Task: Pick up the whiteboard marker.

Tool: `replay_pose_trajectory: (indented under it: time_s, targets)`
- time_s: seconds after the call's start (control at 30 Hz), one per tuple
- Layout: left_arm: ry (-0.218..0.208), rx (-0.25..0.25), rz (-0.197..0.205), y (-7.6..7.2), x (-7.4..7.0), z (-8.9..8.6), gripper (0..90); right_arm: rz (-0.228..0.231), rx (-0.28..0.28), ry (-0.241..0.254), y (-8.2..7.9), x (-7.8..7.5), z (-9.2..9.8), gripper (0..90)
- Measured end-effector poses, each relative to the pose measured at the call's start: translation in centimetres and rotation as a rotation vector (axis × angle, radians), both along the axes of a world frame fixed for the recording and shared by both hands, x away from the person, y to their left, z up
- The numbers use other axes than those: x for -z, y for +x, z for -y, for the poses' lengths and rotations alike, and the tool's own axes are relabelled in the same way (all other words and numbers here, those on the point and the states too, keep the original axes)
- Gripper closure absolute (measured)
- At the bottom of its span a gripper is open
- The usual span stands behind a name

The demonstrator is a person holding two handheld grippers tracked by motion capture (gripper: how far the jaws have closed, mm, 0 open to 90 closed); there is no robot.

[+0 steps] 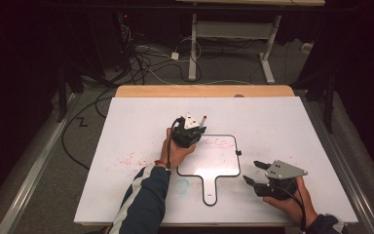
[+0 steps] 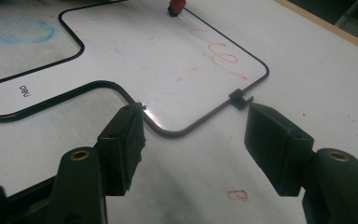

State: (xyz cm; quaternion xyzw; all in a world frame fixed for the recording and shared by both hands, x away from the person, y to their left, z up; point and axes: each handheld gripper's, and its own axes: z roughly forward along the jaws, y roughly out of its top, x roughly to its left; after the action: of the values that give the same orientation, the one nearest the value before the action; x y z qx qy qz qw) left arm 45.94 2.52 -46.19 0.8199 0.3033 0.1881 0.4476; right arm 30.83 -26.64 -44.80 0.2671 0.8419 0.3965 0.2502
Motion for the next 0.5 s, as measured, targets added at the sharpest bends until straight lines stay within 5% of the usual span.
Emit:
replay_pose_trajectory:
  time_s: [0.33,0.5]
  targets:
    - [0.096,0.151,0.009,-0.8,-0.8,5.4,77.9,-0.007,-0.001,0.004,0.2,0.1,0.2,38.4]
    - [0.091,0.136,-0.001,-0.3,-0.8,5.4,77.9,-0.009,0.011,0.001,0.3,0.1,0.4,38.4]
